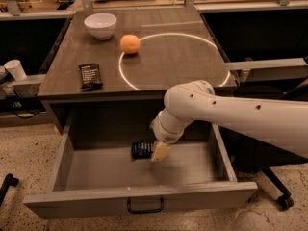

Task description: Place rxbar blueberry into top drawer

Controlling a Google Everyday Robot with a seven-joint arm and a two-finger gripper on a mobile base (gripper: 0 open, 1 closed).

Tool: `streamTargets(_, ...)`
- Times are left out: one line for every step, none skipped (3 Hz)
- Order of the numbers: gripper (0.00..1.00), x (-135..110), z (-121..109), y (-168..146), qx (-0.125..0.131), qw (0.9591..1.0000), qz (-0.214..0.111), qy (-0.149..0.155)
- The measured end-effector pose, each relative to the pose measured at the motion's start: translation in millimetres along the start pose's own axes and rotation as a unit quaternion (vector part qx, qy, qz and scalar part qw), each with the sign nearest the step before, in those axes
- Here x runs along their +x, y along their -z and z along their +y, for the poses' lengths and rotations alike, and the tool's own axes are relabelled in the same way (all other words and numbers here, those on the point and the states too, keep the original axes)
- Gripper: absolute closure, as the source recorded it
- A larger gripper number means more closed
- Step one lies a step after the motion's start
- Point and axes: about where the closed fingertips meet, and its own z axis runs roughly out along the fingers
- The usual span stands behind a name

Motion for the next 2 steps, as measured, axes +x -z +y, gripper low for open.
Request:
streamTargets(0.0, 0.0, 0.0, 0.0, 0.0, 1.0, 0.0, 0.0)
streamTargets(0.0, 0.0, 0.0, 0.0, 0.0, 1.0, 0.0, 0.0)
